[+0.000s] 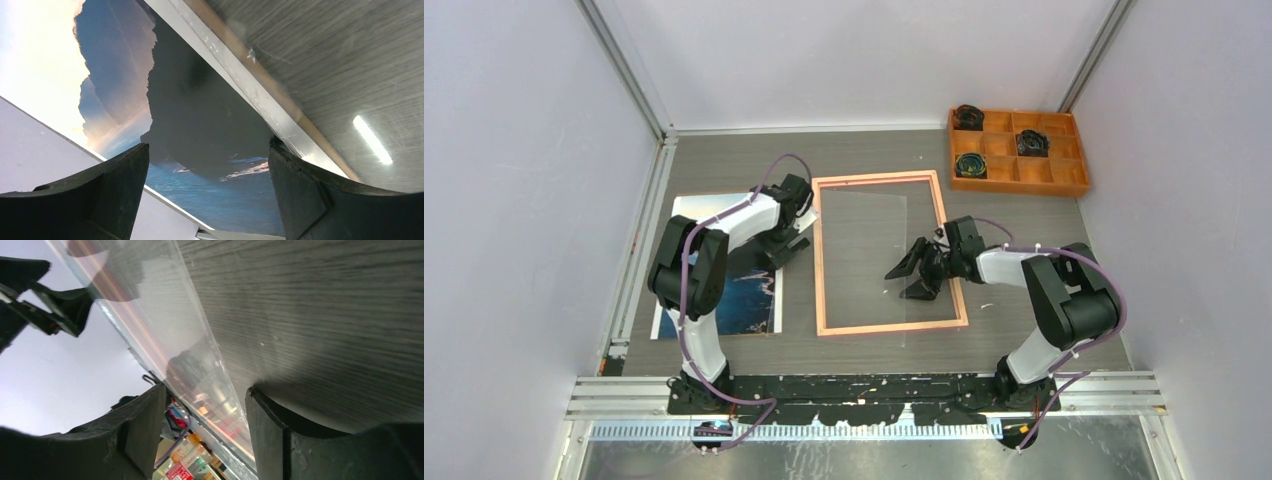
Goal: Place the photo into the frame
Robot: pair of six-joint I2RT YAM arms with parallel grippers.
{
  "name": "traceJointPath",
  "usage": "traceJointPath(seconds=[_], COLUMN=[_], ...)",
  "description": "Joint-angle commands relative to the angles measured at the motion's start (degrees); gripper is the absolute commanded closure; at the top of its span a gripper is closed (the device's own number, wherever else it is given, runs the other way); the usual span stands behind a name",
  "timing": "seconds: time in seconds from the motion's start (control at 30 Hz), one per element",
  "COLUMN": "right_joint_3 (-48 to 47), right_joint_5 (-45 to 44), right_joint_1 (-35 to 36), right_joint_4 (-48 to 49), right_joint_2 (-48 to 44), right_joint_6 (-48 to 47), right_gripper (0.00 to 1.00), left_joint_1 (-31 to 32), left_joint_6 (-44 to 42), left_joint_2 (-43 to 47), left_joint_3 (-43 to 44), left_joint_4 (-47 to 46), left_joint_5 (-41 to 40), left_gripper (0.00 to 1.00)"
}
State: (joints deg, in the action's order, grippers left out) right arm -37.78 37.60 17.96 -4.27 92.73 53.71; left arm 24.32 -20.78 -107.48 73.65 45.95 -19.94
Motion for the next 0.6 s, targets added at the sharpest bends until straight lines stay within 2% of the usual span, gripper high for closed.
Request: traceJointPath(seconds=[0.0, 0.23, 0.3, 0.37, 0.47, 0.5, 0.57], right_joint_3=[5.0, 9.2, 10.0, 10.2, 8.6, 7.0, 3.1], right_joint_5=[1.7, 3.4, 3.0, 2.1, 1.4, 1.0, -1.5], right_joint_1=[0.4, 0.3, 0.3, 0.2, -1.2, -1.8, -2.6], right_joint_4=[20.6, 40.7, 44.8, 45.7, 39.0, 32.4, 17.5], right_joint_2=[-0.7, 2.1, 2.5, 1.7, -2.1, -4.3, -9.6], right_joint_6=[9.5, 20.8, 22.5, 23.1, 19.4, 16.1, 7.7], right_gripper=[0.36, 0.40, 0.50, 0.67, 0.92, 0.97, 0.99], left_joint_1=[0.0, 0.0, 0.0, 0.0, -0.1, -0.3, -1.0], left_joint_6=[0.4, 0.5, 0.4, 0.4, 0.3, 0.3, 0.6], left_joint_2=[-0.3, -0.8, -0.5, -0.1, 1.0, 1.7, 3.1], left_joint_3=[-0.8, -1.1, -0.9, -0.5, 0.7, 1.3, 3.2], left_joint_4=[-0.8, -0.9, -0.6, -0.1, 1.2, 1.8, 3.1], left_joint_5=[0.8, 1.2, 1.5, 1.6, 1.4, 1.5, 2.4], left_gripper=[0.10, 0.11, 0.11, 0.11, 0.10, 0.09, 0.08])
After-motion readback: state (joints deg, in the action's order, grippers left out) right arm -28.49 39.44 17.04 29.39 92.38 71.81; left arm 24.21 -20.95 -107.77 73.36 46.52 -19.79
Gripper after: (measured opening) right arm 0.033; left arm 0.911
